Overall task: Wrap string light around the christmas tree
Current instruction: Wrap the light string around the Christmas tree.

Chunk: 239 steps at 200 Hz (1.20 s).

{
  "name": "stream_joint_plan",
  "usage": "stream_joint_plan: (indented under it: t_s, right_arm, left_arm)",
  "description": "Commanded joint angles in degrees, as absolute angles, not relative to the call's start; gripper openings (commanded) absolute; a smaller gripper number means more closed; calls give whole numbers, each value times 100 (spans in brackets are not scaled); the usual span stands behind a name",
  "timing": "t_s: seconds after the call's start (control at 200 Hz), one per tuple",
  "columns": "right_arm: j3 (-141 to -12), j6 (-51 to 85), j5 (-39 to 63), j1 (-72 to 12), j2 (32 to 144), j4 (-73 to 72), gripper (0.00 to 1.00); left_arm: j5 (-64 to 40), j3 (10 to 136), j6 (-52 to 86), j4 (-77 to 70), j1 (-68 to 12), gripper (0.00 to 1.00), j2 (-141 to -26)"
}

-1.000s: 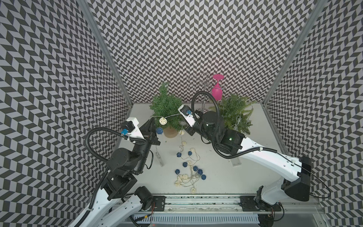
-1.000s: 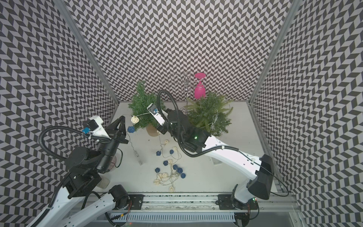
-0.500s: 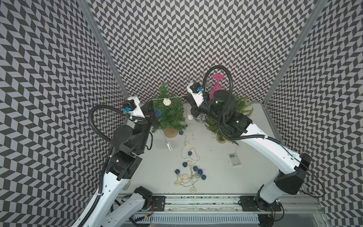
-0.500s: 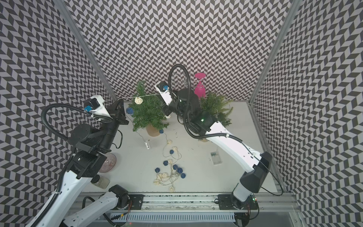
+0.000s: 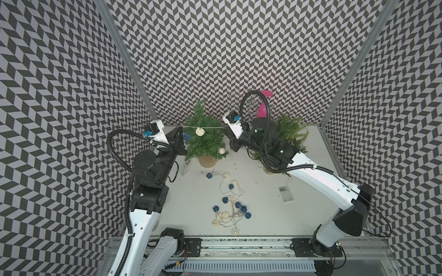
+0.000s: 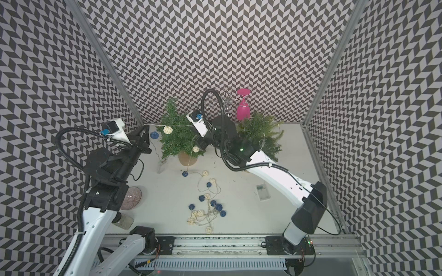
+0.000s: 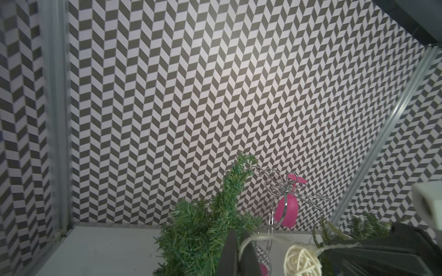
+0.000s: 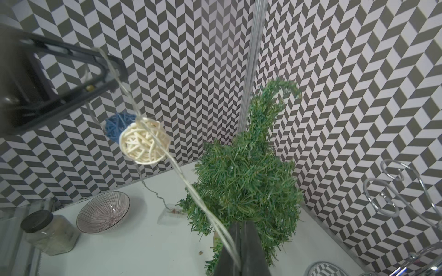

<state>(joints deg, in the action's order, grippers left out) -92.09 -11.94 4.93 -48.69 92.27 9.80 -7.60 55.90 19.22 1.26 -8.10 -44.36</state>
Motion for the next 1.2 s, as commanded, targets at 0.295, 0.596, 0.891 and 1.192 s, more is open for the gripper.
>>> stream_joint_plan:
  t_s: [0.295,0.596,0.891,1.192]
  right_arm:
    - [-7746,-868,-50,-5720,9251,250,1]
    - [-7277,-779,-68,-5738,9300,-285,14]
    - [-6621,-554,-59,-5743,9371,-923,51]
    - [-5287,-374,-2,-5856,8924,-1293,58]
  left_arm:
    - [-1268,3947,2570,164,-773,0,-3301]
    - [-886,3820,2498,431,-781,0,-2841]
    - [-1701,3717,2607,200,-779,0,-2749]
    - [-902,4057,2628,706,-775,0,-2374]
